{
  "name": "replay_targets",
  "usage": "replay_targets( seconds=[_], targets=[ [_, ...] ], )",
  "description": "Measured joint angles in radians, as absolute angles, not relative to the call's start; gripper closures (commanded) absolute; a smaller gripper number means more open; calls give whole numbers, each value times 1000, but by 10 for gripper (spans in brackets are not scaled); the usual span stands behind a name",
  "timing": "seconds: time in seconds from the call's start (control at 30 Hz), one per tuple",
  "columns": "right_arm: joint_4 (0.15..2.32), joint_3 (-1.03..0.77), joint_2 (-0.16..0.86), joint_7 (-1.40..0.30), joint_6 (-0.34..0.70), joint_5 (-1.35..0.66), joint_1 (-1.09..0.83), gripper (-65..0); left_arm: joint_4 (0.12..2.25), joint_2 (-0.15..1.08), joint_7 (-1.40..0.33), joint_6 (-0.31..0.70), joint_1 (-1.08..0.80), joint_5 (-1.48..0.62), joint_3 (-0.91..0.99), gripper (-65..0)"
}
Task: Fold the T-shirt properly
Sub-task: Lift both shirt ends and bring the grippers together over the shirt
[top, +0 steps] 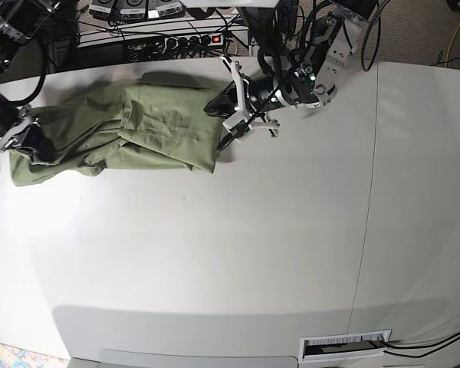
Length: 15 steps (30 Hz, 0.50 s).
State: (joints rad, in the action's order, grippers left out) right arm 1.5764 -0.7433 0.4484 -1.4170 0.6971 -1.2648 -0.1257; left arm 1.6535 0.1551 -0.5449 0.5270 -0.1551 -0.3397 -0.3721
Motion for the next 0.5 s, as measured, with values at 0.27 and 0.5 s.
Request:
replay_targets(
  seconds=[0.27, 0.5],
  targets=[
    [1576, -584, 342, -1417, 697, -1283, -82, 0, 1611, 154, -522, 528, -155, -281, -372, 0],
    [1576, -446, 253, -1417, 697, -1281, -38, 0, 1553, 151, -469, 532, -150, -308, -371, 0]
  ],
)
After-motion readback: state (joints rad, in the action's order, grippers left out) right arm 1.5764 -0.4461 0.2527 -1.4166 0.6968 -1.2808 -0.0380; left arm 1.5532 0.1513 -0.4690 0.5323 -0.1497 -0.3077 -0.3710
